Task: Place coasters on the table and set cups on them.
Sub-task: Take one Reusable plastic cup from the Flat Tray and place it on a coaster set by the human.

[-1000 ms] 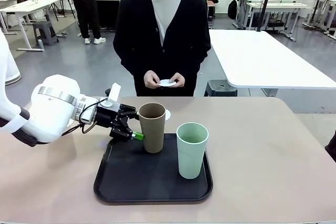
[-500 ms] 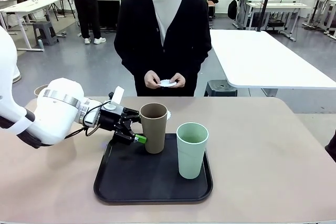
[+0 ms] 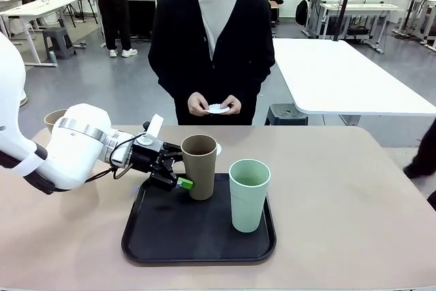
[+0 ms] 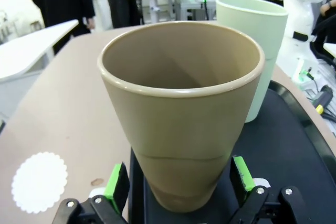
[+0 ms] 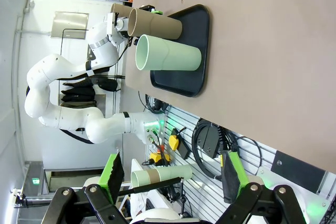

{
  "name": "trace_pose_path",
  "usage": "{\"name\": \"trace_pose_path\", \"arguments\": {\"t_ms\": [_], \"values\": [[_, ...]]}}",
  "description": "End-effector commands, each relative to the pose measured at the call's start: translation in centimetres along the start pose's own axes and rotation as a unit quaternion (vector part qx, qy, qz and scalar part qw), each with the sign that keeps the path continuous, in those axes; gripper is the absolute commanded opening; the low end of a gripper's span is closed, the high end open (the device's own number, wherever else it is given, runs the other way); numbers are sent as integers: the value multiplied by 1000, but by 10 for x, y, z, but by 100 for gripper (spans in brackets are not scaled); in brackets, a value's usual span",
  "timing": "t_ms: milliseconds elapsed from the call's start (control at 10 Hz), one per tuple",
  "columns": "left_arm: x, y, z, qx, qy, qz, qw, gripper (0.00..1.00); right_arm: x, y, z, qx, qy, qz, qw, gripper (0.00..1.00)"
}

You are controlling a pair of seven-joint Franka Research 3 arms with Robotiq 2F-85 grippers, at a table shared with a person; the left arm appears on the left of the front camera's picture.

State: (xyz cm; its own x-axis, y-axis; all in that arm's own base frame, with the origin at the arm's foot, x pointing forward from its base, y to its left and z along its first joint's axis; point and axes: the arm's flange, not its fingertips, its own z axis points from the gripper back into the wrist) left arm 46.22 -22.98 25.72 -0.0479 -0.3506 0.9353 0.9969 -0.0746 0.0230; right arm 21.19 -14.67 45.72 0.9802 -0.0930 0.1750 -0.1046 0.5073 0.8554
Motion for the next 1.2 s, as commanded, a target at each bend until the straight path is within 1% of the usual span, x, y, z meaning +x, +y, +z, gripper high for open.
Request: {"name": "trace_pose_path", "arguments": {"t_ms": [0, 300, 600, 700, 800, 900, 1000, 1100], "values": [[-1, 3, -12, -13, -12, -19, 1000, 100, 1, -1, -1, 12, -6, 8, 1000, 100], [-2, 6, -28, -26, -27, -31, 999, 100, 1, -1, -1, 12, -6, 8, 1000, 100], [-2, 9, -37, -27, -52, -44, 997, 100, 1, -1, -1, 12, -6, 8, 1000, 100], [-2, 9, -37, -28, -56, -46, 997, 41, 1, -1, -1, 12, -6, 8, 1000, 100], [-1, 9, -38, -28, -57, -44, 997, 41, 1, -1, -1, 12, -6, 8, 1000, 100], [-1, 8, -39, -31, -58, -41, 997, 0, 1, -1, -1, 12, -6, 8, 1000, 100], [-1, 7, -38, -33, -58, -39, 997, 39, 1, -1, -1, 12, -6, 8, 1000, 100], [1, 6, -37, -34, -58, -39, 997, 0, 1, -1, -1, 12, -6, 8, 1000, 100]]}}
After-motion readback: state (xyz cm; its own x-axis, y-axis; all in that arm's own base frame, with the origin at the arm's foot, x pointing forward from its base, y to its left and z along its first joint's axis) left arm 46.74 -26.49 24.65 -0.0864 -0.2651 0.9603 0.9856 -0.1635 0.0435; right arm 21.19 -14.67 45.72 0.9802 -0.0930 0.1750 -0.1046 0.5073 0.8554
